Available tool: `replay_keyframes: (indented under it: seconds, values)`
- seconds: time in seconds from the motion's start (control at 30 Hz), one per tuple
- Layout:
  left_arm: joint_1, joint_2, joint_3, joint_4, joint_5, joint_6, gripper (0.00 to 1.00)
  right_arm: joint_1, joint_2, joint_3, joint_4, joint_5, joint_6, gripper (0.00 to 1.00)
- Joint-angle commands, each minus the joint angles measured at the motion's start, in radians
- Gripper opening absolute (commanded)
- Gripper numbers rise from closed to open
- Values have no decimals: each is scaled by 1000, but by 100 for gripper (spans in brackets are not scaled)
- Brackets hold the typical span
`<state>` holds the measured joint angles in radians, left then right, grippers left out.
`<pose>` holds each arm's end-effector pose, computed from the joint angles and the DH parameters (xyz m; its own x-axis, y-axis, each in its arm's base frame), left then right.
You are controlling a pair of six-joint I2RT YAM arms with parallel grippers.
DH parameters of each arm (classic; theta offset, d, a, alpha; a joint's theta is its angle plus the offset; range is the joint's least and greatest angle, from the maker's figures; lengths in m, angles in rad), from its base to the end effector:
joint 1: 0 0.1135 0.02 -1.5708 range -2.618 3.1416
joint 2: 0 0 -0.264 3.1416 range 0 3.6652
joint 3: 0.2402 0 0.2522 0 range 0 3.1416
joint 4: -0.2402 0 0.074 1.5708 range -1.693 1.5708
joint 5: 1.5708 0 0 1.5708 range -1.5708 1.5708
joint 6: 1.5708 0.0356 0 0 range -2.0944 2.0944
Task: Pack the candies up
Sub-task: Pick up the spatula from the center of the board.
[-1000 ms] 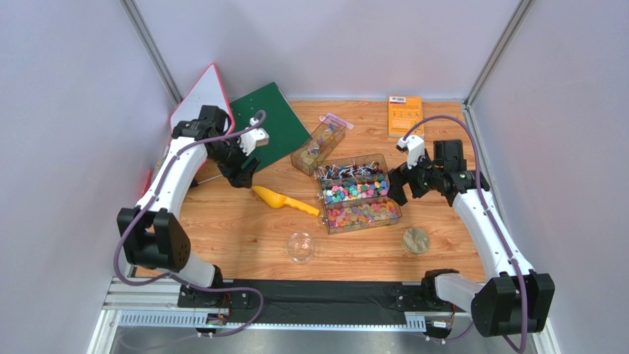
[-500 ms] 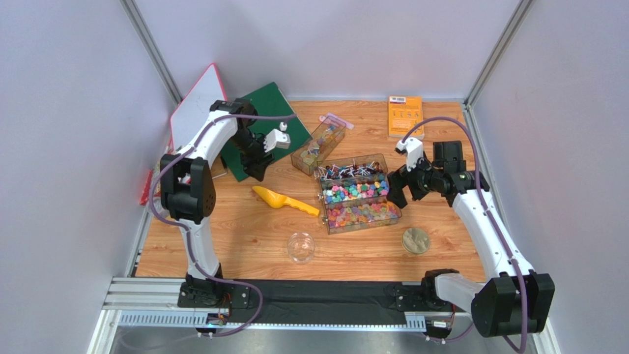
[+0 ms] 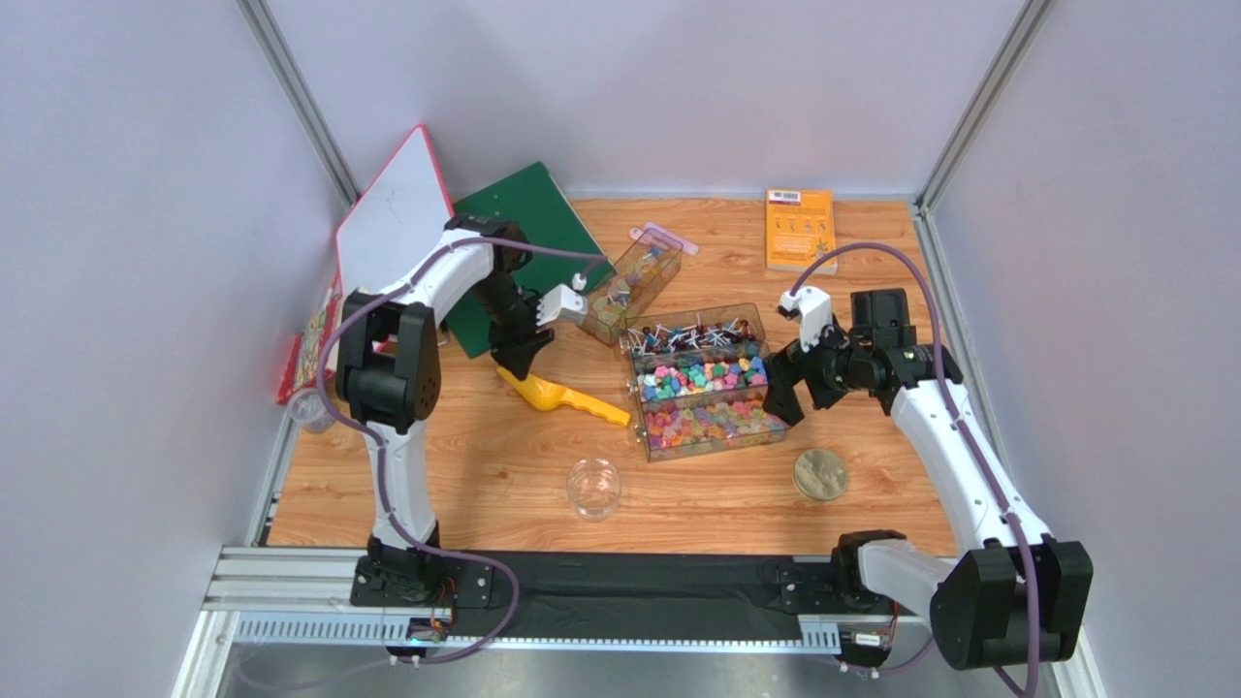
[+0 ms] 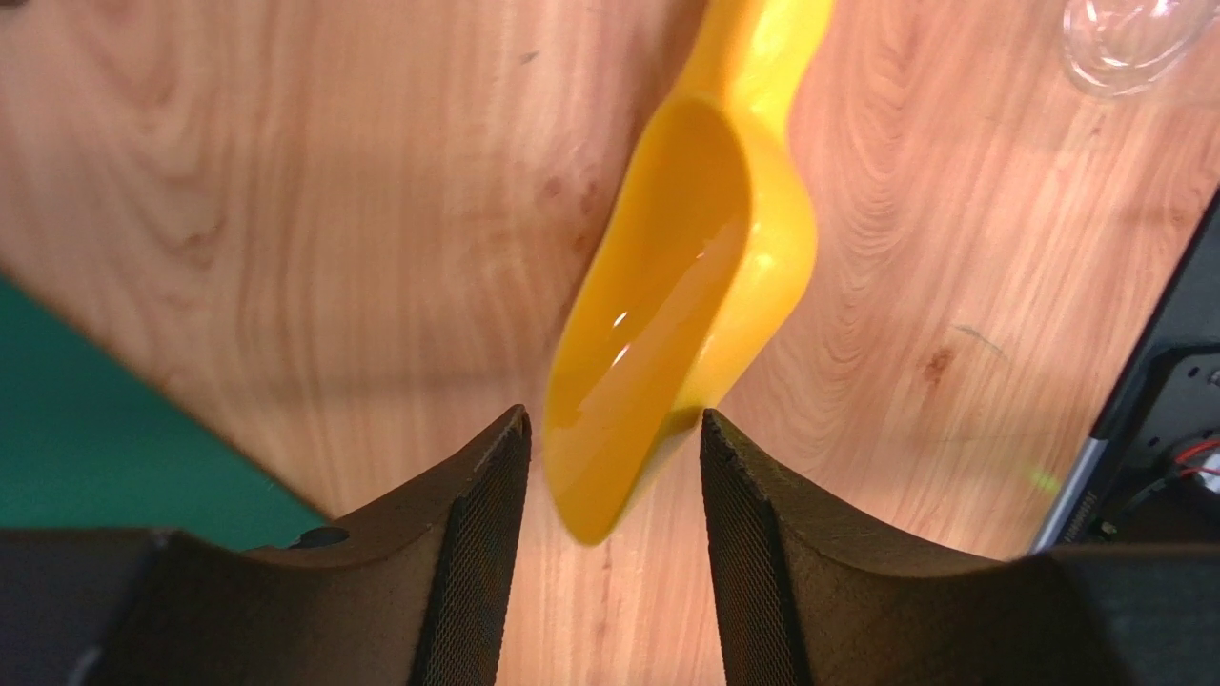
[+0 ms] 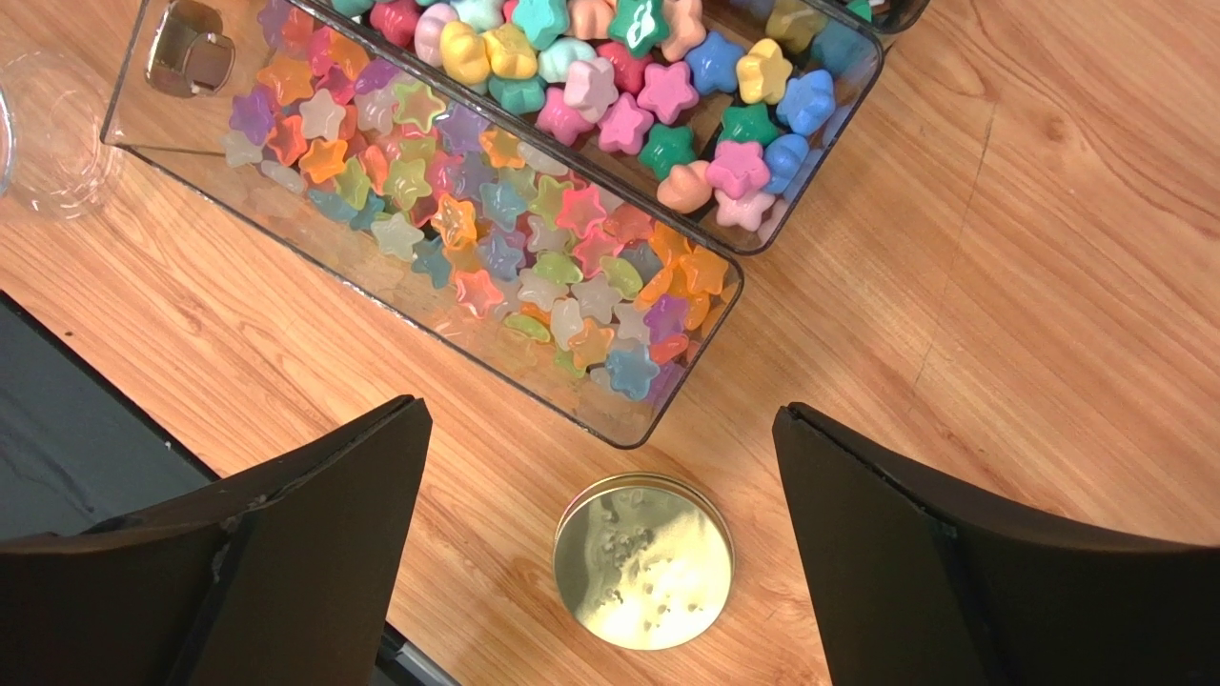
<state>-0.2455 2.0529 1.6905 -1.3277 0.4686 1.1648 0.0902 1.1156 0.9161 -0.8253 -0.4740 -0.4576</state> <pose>0.3648 -0.1080 0.2117 -0.2290 0.9024 -0.3650 0.9499 0.1252 -0.2864 0.2085 0.0352 0.2706 -0.6239 -0.4511 -0.6382 -0.6597 0.7418 0.1205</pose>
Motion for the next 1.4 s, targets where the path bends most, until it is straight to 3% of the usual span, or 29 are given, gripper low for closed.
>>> replay_keyframes:
  seconds: [0.0, 0.13, 0.4, 0.43, 0.63, 0.77, 0.97, 1.1, 1.27, 1.37]
  values:
    - [-38, 1, -15, -301, 27, 56, 55, 2, -25, -5, 8, -15, -10, 97]
    - [-47, -13, -51, -304, 35, 49, 50, 0, -26, -13, 12, -12, -12, 97]
    - [-48, -45, -136, -294, 30, 42, 30, 2, -37, -29, 29, -9, -9, 96]
    - [-48, -48, -140, -289, 31, 38, 23, 0, -37, -29, 32, -9, -9, 96]
    - [-46, -88, -143, -301, 54, 0, 0, 2, -51, -26, 38, -8, -6, 95]
    - [-44, -213, -152, -352, 56, -25, 0, 2, -69, 7, 32, -40, -6, 94]
    - [-46, -440, -199, -350, -67, 1, 0, 2, -13, 122, 23, -116, -38, 91]
    - [-49, -481, -146, -340, -29, -31, 0, 16, 81, 254, 38, -173, -84, 88]
    - [-69, -526, -86, -197, 60, -160, 0, 68, 255, 519, -33, -245, -170, 82]
    - [-100, -565, -112, -39, 29, -206, 0, 129, 315, 654, -61, -242, -263, 79]
